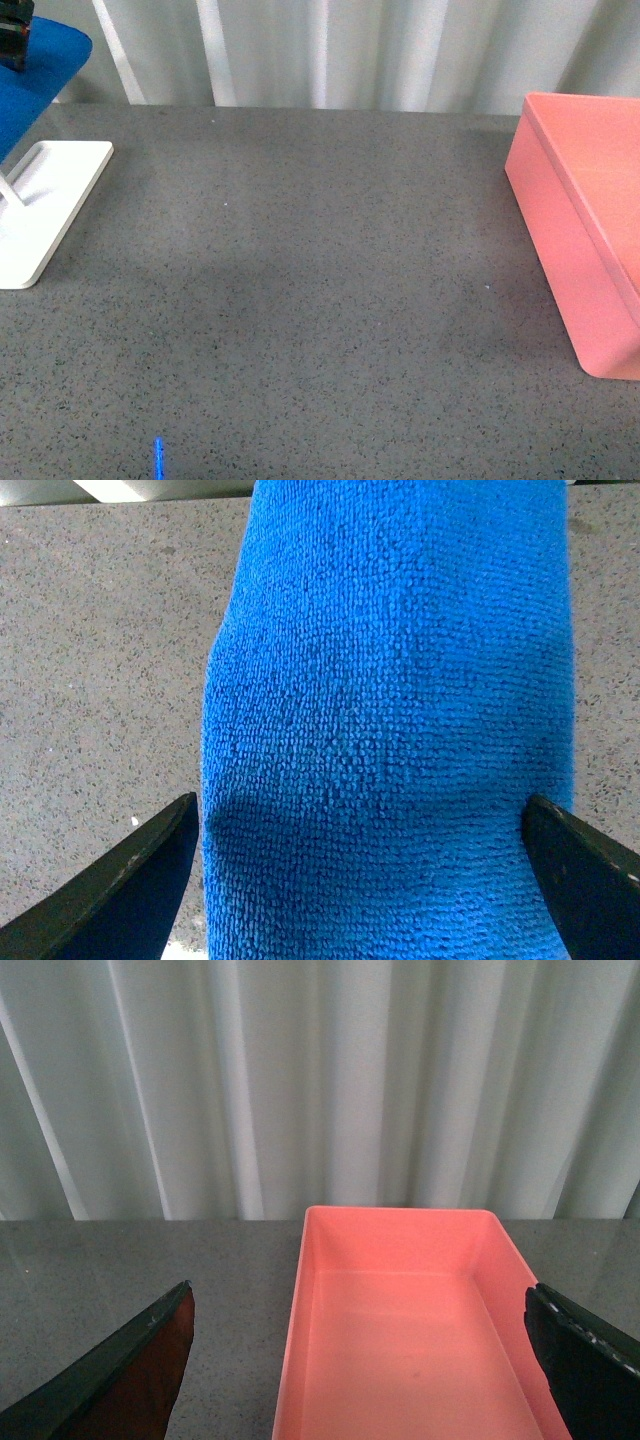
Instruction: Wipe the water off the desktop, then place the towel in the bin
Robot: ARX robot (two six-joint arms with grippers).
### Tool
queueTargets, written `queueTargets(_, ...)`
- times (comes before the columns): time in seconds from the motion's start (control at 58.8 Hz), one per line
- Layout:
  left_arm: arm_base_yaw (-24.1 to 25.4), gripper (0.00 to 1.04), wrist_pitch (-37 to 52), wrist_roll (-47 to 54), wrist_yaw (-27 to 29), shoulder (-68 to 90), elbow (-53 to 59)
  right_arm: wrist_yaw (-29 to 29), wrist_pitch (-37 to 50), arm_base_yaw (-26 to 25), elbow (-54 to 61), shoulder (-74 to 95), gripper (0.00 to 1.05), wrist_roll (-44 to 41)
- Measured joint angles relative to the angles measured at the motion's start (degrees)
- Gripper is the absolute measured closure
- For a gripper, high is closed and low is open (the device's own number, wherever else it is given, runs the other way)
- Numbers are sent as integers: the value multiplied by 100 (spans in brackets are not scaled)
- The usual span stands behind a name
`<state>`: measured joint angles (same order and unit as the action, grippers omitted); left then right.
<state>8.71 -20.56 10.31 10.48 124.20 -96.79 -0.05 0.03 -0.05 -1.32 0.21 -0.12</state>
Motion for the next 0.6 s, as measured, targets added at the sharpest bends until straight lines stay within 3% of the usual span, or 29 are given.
queueTargets(0.255, 0, 8, 24, 17, 125, 61, 26, 0, 0, 0, 2, 0, 7, 0)
queueTargets(0.596, -37, 63, 48, 13, 149, 72, 74, 0, 0, 0, 2, 0, 7, 0)
